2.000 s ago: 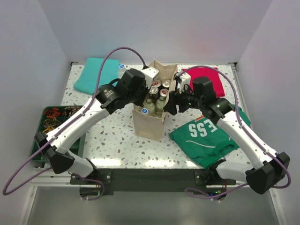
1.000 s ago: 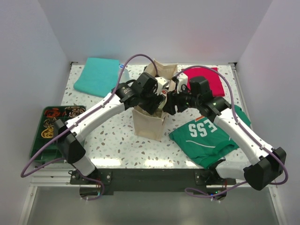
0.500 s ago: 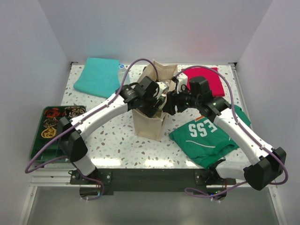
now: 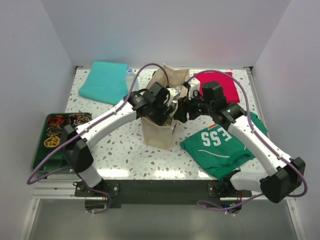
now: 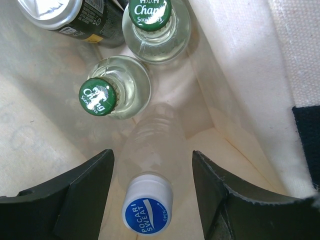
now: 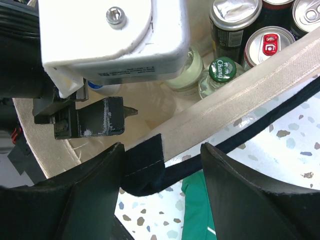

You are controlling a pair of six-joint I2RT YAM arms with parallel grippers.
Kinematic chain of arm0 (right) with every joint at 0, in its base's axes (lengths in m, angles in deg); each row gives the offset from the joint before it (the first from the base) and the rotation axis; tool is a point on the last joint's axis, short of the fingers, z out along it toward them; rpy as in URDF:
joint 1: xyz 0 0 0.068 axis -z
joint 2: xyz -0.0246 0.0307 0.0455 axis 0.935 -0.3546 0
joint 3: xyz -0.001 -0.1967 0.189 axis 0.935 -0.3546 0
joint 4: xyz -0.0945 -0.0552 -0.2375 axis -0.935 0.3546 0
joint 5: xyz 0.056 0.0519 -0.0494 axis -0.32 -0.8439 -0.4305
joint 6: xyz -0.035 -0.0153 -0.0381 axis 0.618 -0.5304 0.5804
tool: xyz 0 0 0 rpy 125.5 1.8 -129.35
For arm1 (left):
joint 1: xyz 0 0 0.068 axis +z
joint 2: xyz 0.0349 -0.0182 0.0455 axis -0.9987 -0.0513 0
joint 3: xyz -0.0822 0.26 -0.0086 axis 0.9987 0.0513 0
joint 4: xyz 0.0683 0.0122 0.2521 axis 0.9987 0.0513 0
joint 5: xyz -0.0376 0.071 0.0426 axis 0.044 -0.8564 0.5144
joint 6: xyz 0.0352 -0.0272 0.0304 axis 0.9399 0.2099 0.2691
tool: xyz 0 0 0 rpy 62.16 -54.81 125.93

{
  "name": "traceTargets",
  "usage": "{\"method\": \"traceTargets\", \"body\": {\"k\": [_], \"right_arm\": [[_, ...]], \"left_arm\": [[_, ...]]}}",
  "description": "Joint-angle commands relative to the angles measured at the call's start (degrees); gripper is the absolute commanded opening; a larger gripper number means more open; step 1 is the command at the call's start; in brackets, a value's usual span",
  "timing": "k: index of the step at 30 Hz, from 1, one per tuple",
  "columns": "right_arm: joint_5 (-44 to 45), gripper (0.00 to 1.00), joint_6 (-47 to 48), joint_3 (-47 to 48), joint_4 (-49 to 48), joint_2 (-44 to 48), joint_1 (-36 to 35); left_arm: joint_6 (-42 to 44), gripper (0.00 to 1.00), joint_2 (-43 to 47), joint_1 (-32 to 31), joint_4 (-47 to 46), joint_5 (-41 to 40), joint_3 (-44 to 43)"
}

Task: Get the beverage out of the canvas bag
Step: Take out the drink from the canvas bag.

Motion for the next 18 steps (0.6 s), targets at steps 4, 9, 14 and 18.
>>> {"method": "traceTargets", "body": {"k": [4,9,14,18], "right_arm": [[0.15,0.66,-0.38,1.85,-1.19,1.06,-0.11],[0.15,0.66,-0.73,1.67,-1.45,1.15,-0.11],[0.15,0.66,-0.73,1.58,-1.45,0.97,-0.19],[0.33,0.66,-0.81,1.41,-1.54,1.15,-0.11]], "left_arm": [[-1.51,0.69,1.77,-0.15,1.65,1.45,1.67],[-2.74,0.69,2.38,-0.15,2.01,3.30,2.02],[-3.01,0.69,3.09,-0.15,2.36,3.13,2.37],[-3.01,0.69,3.26,-0.15,2.71,2.95,2.46]]}}
